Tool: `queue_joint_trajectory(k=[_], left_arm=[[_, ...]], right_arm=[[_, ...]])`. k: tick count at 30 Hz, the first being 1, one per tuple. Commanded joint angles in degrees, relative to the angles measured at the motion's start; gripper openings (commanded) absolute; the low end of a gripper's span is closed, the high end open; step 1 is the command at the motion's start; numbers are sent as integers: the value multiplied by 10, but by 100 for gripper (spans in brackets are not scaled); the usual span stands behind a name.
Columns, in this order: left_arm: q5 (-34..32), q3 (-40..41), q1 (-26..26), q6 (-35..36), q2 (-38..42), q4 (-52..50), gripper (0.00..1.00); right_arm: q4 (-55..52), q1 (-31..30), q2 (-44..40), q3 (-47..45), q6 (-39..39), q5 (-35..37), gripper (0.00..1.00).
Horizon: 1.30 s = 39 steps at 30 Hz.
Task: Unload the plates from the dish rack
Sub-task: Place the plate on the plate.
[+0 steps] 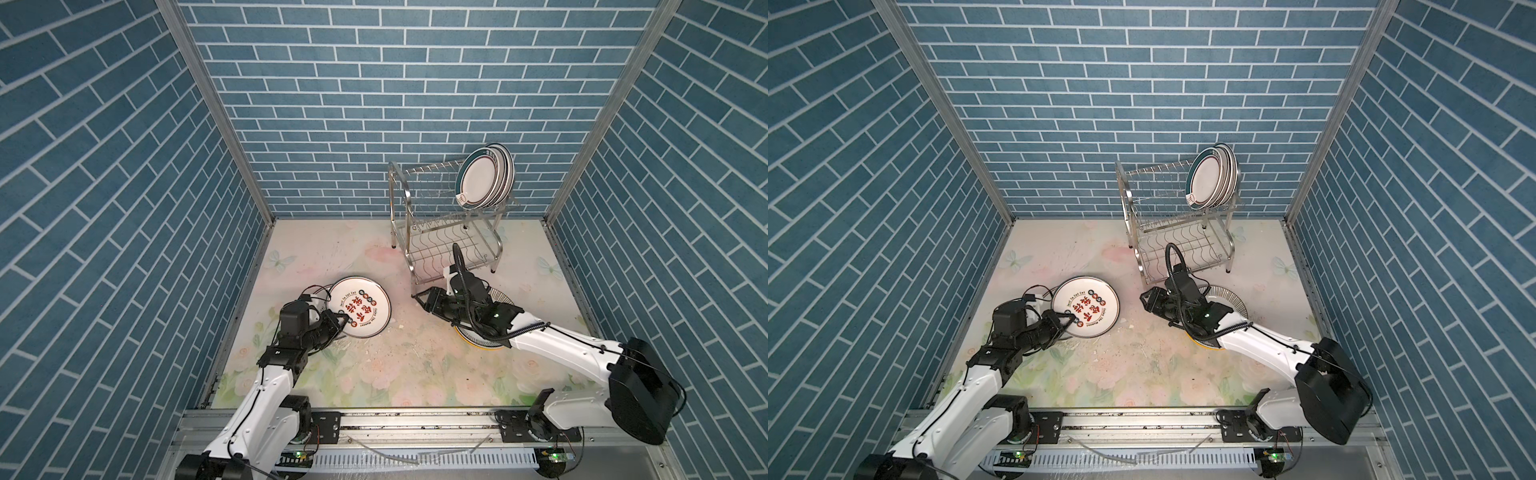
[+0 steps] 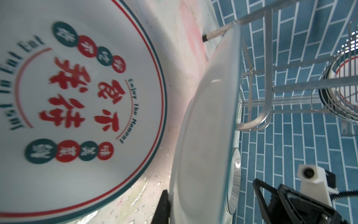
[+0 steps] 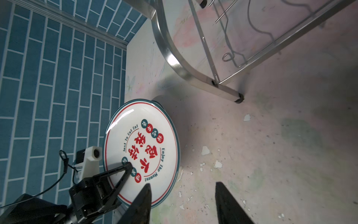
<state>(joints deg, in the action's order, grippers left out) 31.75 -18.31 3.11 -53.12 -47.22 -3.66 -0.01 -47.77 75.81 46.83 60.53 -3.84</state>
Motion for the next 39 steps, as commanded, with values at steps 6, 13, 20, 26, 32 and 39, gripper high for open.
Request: queue_joint_trajectory(k=[6, 13, 20, 26, 32, 39], left_arm=[[73, -44, -113, 52, 8, -49, 3], [84, -44, -169, 76, -20, -50, 1], [48, -37, -180, 95, -50, -21, 2], [40, -37, -181, 105, -88, -5, 3], [45, -30, -181, 108, -112, 10, 3], [51, -16, -181, 110, -132, 23, 12]], right_arm=[[-149, 3, -26, 28, -97, 75, 54], [-214, 7, -22, 73, -166, 53, 54], [-217, 26, -40, 67, -189, 27, 54], [-197, 44, -41, 48, -189, 2, 54], [-187, 48, -38, 47, -188, -4, 54], [-186, 48, -29, 54, -190, -9, 54]])
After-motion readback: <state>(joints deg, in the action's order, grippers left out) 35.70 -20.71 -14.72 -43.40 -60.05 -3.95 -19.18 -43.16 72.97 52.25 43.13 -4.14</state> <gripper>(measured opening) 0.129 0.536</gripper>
